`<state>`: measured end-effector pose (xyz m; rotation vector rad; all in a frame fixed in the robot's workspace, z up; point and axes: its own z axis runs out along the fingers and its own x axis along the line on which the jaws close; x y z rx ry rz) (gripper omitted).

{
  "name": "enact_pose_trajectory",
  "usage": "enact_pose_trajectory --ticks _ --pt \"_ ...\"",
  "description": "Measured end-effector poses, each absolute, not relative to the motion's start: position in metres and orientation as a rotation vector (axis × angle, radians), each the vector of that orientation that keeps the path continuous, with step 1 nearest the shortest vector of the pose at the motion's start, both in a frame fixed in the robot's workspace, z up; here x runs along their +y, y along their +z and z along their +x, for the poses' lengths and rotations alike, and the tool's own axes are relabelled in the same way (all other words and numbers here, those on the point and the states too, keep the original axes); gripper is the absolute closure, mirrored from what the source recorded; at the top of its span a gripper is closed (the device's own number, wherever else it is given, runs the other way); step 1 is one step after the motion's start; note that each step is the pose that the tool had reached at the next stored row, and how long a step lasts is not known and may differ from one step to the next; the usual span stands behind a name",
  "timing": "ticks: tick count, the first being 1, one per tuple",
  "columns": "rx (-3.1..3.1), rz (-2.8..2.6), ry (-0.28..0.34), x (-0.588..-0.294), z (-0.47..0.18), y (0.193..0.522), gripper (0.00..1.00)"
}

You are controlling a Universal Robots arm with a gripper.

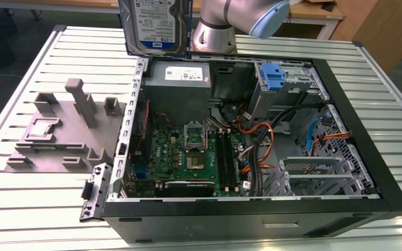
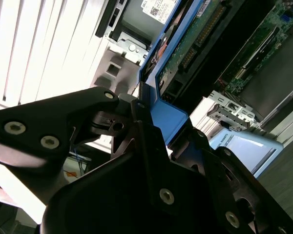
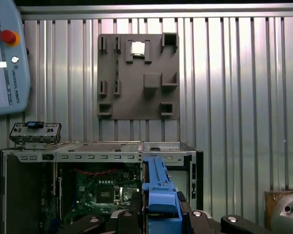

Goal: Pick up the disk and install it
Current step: 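Pick up the disk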

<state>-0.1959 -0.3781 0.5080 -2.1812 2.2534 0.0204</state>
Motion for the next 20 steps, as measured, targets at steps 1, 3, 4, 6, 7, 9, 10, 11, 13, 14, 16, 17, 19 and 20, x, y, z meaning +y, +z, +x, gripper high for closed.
enact_pose_trajectory --ticks 1,3,4,6,7,9,10,11,13,14,16,17,19,20 --pt "2.253 -2.181 0.02 -0.3781 -0.1951 0.508 0.63" --pt "2.253 -2.181 0.02 -0.3782 -0.1934 0.5079 0.63" --pt "2.253 -2.181 0.02 -0.3781 -0.1927 0.508 0.63" --pt "2.253 -2.181 0.02 -0.3781 -0.1912 0.5079 0.63" --pt "2.253 -2.181 0.02 -0.3781 -0.1904 0.508 0.63" --pt "2.253 -2.181 0.02 -0.3781 -0.1888 0.508 0.63" --pt "2.253 -2.181 0.02 -0.3781 -0.1881 0.508 0.63" --pt "2.253 -2.181 0.02 -0.3781 -0.1875 0.508 0.63" --pt "2.253 -2.181 0.02 -0.3782 -0.1867 0.508 0.63" --pt "2.253 -2.181 0.02 -0.3782 -0.1866 0.5079 0.63" --pt "2.253 -2.181 0.02 -0.3781 -0.1864 0.508 0.63" --pt "2.253 -2.181 0.02 -0.3781 -0.1863 0.508 0.63" --pt "2.253 -2.181 0.02 -0.3781 -0.186 0.5079 0.63" --pt "2.253 -2.181 0.02 -0.3781 -0.1858 0.508 0.63"
